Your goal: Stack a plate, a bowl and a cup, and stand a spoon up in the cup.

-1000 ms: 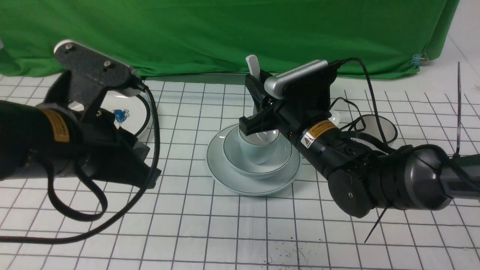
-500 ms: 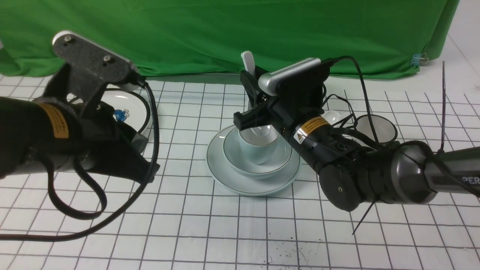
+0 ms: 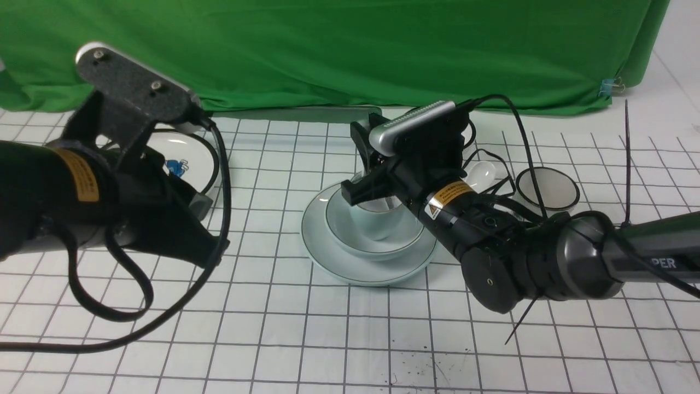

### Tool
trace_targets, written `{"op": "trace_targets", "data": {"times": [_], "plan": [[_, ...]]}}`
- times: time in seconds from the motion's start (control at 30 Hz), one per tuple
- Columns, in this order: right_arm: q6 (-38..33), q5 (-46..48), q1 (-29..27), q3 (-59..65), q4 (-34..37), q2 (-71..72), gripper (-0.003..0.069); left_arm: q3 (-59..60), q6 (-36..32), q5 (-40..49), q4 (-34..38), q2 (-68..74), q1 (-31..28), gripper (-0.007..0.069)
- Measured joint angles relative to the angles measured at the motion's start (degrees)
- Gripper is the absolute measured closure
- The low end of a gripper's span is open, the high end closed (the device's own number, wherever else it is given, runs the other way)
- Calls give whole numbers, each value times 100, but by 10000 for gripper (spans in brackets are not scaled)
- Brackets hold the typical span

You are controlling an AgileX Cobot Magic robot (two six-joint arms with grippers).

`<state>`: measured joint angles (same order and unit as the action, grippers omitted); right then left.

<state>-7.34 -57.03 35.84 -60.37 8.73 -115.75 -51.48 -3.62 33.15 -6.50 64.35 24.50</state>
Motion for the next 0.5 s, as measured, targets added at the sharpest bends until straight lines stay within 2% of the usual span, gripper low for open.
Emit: {"op": "trace_targets", "data": {"times": [0.1,0.2,0.27,0.43,0.5], "plan": [[0,46,0,0,0,13,348,0,51,0,13,-2,0,661],[0,259,0,0,0,143,350,4,205,11,66,-76,0,661],[0,700,0,0,0,540,391,63,296,65,120,-282,0,661],[-203,2432,0,-4,0,2047,599,616,509,38,127,-1471,0,661],[-379,3097,0,-23,0,2693,637,969,624,5,127,-2005,0,661]]}}
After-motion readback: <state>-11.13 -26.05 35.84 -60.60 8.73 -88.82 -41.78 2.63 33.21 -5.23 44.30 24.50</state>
